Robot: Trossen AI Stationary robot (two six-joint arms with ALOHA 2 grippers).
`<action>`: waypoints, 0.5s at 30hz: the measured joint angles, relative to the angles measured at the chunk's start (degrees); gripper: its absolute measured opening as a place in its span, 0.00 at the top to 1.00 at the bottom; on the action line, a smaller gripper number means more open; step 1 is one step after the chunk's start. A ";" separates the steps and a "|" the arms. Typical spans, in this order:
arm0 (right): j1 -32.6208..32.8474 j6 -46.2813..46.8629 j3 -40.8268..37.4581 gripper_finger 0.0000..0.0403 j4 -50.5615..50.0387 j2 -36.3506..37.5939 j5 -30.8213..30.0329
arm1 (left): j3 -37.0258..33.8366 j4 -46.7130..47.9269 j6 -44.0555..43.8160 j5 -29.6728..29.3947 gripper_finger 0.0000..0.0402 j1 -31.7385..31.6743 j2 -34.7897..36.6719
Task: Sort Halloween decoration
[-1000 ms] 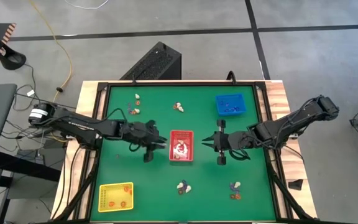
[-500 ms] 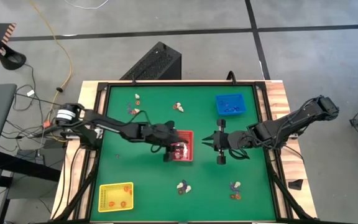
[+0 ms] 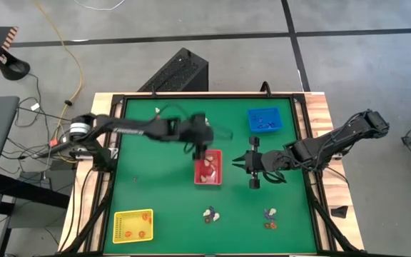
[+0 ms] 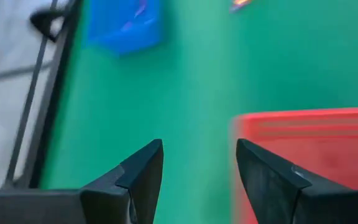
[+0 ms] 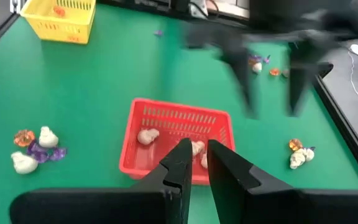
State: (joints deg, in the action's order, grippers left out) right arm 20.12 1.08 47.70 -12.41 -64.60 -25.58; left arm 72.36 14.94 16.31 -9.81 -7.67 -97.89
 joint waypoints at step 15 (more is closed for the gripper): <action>-0.74 -4.13 0.00 0.80 -5.06 0.00 -0.08 | 25.47 24.19 27.67 11.30 0.55 -16.06 -24.30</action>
State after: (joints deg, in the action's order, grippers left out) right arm 19.37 -3.05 47.70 -17.47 -64.60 -25.66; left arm 97.84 39.14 43.98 1.49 -23.73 -122.19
